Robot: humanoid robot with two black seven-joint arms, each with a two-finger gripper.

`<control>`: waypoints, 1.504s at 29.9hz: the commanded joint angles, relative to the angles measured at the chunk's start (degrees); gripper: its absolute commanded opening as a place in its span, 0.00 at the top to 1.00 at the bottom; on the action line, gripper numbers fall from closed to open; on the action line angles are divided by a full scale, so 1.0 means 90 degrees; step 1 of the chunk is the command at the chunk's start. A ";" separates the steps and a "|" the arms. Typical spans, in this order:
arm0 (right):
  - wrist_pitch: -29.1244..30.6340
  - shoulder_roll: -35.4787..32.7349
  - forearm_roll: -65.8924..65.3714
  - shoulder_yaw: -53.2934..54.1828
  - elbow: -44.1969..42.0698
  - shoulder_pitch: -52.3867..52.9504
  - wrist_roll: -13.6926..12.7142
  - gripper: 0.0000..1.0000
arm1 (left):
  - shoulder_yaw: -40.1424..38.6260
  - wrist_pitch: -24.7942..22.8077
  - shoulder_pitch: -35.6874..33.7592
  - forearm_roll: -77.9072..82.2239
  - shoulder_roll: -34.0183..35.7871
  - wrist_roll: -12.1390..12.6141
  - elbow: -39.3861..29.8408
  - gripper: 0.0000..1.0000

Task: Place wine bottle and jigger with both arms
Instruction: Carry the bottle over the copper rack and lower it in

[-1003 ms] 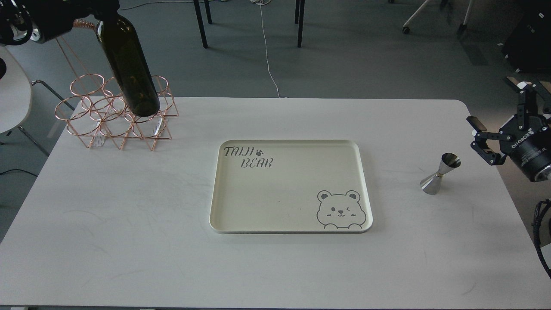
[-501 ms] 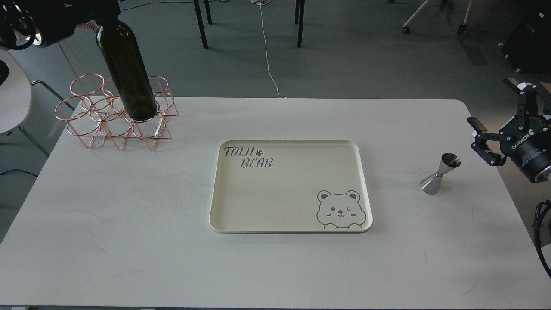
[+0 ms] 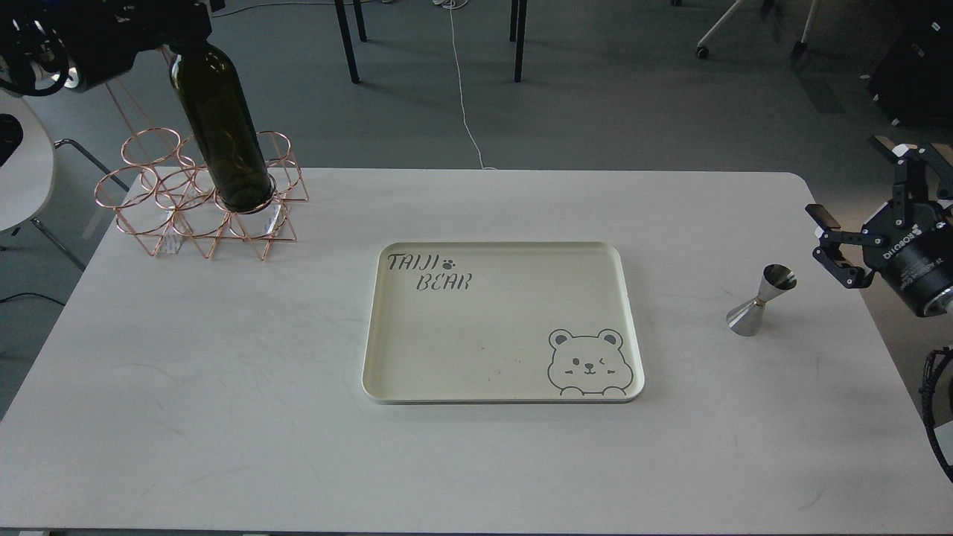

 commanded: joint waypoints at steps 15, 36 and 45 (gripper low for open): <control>0.0000 0.0009 0.0000 -0.0019 -0.0019 -0.0068 0.0000 0.01 | 0.0007 0.0239 0.0556 -0.0497 -0.0224 0.0000 0.0624 0.83; 0.0000 0.0058 0.0000 -0.0019 -0.0038 -0.0058 0.0000 0.01 | 0.0046 0.0239 0.0762 -0.0517 -0.0410 0.0000 0.0791 0.61; 0.0000 0.0048 0.0000 -0.0009 -0.0038 -0.0058 0.0000 0.01 | 0.0046 0.0249 0.0762 -0.0527 -0.0410 0.0000 0.0772 0.22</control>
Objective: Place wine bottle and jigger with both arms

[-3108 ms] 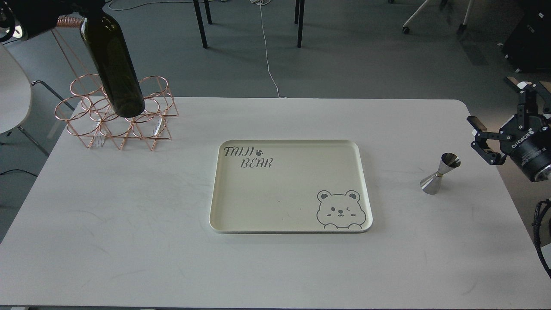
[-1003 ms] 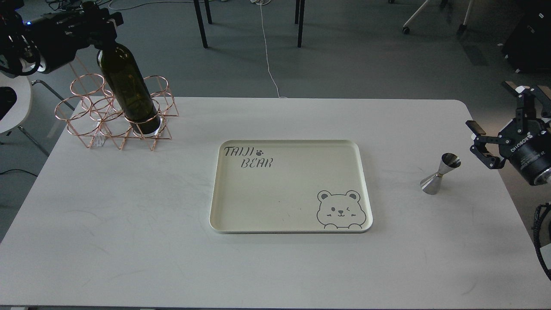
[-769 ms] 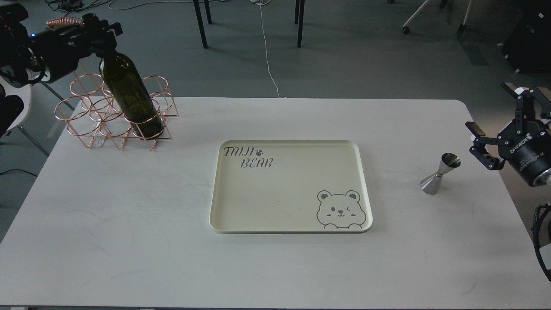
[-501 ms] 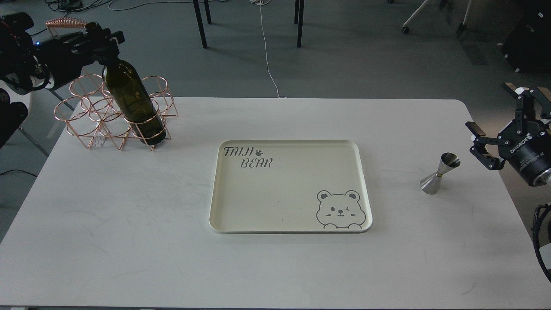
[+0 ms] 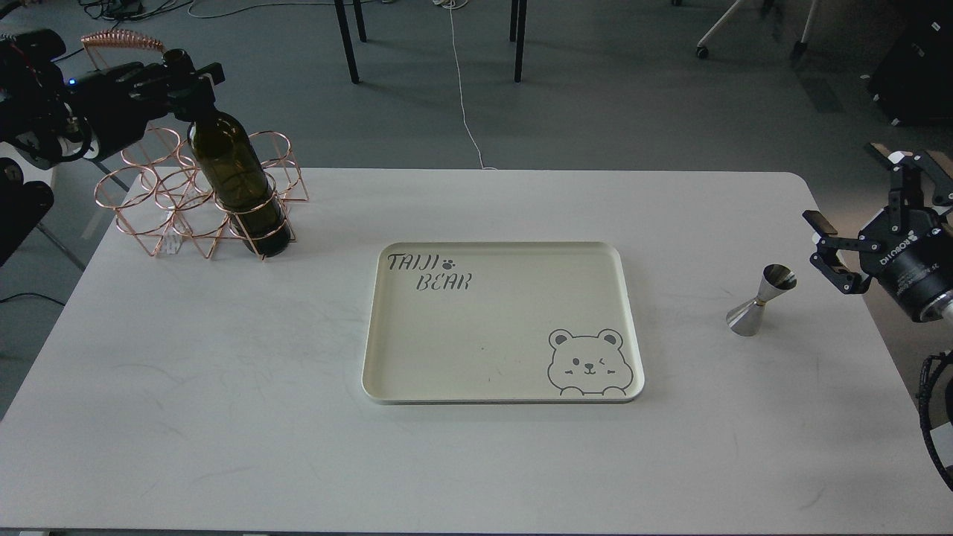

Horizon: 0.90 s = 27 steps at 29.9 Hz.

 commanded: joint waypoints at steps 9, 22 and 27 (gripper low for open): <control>-0.0002 0.0000 0.0000 0.0001 0.0000 0.0005 0.0000 0.01 | -0.0010 -0.0112 -0.0029 -0.0305 0.0506 -0.0001 -0.0625 0.02; -0.0002 0.0010 0.0000 0.0020 -0.0010 0.0005 0.0000 0.01 | -0.0088 -0.2171 0.0439 -0.6891 0.2997 -0.0001 -0.3887 0.02; -0.0050 0.0409 0.0000 0.0059 -0.0146 0.0044 0.0000 0.01 | -0.0108 -0.2388 0.0469 -0.9366 0.2493 -0.0001 -0.4601 0.02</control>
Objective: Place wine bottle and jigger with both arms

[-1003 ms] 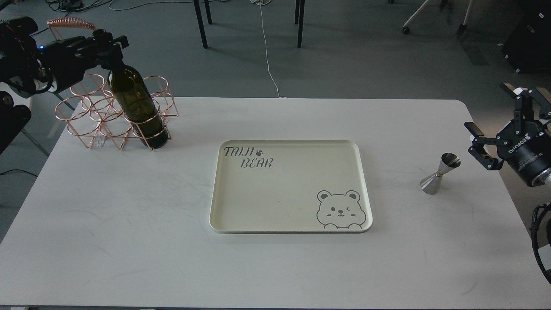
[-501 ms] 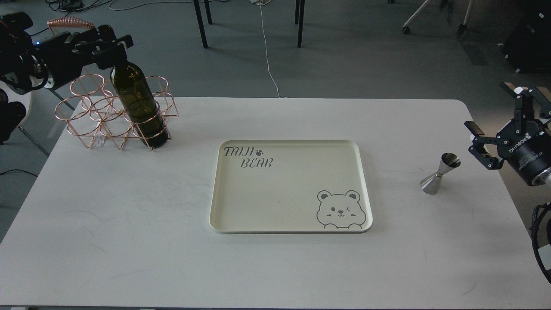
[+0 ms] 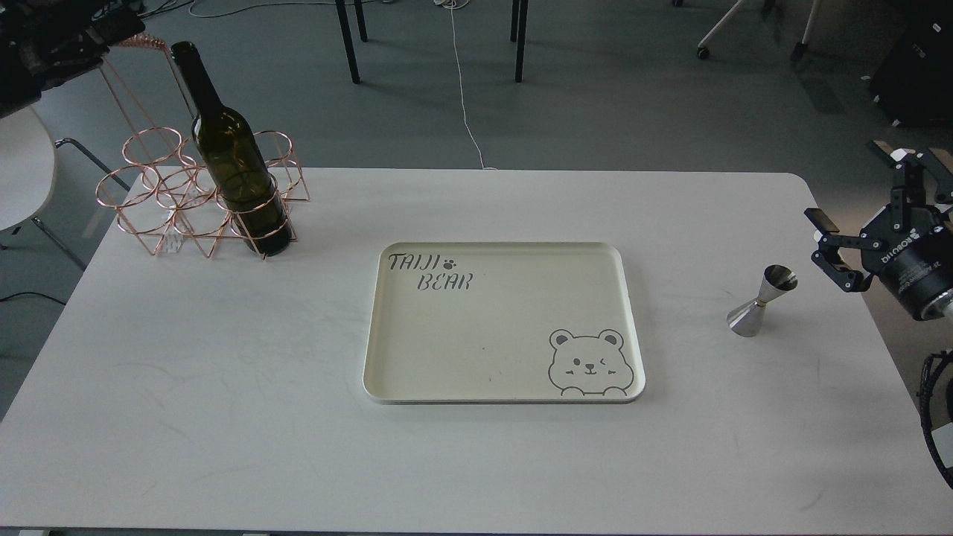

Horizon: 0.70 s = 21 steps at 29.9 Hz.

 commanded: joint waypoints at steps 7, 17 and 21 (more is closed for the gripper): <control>-0.0317 0.1053 0.0000 0.0044 -0.0302 0.0303 0.0000 0.01 | -0.0455 0.0177 0.0827 -0.1401 -0.2453 -0.0001 0.0210 0.02; -0.0347 0.1249 -0.0137 0.0014 -0.0293 0.0333 0.0000 0.01 | -0.2439 0.0206 0.2929 -0.0806 -0.4692 0.0757 0.1157 0.02; -0.0308 0.1230 -0.0137 0.0121 -0.0244 0.0333 0.0000 0.01 | -0.2459 0.0206 0.3037 -0.0512 -0.4712 0.0757 0.1197 0.02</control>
